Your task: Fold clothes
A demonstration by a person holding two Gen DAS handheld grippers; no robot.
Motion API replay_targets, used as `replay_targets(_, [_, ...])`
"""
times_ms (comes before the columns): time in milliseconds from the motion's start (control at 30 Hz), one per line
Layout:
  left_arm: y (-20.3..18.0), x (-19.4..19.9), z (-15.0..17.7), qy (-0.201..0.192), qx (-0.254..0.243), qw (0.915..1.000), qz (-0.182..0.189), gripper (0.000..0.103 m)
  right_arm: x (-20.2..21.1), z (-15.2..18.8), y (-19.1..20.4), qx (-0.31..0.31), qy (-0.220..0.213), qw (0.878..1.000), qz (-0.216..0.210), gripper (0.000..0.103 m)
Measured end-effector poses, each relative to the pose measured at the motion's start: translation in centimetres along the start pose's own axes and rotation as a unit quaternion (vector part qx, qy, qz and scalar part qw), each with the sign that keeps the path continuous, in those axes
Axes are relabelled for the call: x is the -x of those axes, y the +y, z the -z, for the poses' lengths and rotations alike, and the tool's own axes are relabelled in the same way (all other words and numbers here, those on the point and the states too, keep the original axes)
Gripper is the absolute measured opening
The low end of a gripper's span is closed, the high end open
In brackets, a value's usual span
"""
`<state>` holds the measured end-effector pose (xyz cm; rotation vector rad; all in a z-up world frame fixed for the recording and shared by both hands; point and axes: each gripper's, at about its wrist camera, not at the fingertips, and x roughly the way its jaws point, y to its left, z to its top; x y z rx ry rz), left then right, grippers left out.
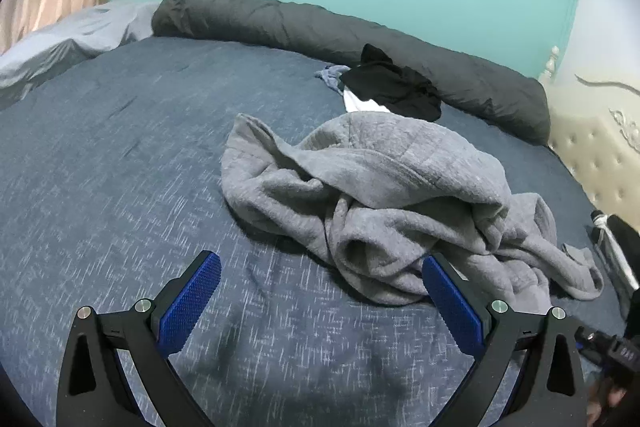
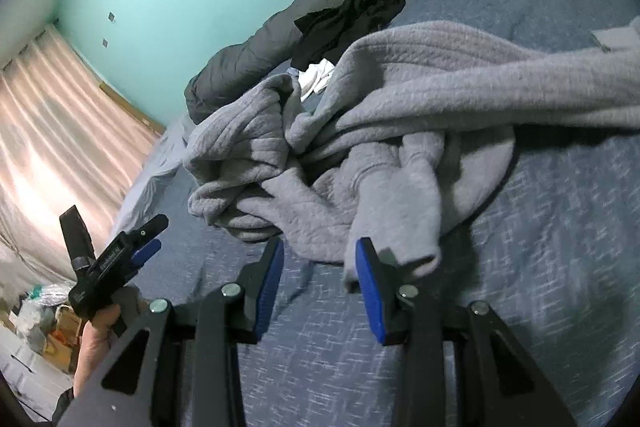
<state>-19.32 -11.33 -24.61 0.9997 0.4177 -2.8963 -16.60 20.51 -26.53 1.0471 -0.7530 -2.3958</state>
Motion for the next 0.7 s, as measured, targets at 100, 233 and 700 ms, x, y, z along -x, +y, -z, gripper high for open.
replay_targets(100, [-0.4,0.6,-0.1,0.005,-0.004,0.9999,-0.009,0.103,-0.2,0.1,0.3,0.003,-0.016,1.0,0.002,0.038])
replay_targets(233, [-1.2,1.2,-0.8,0.005,-0.011,0.9998,-0.017,0.103,-0.9,-0.2,0.5,-0.004,-0.022,1.0,-0.008,0.038])
replay_targets(700, [-3.0,-0.8,-3.9,0.038,-0.026,0.9989,0.006,0.101,-0.7,-1.2,-0.8,-0.035,-0.032,0.998,-0.036,0.038])
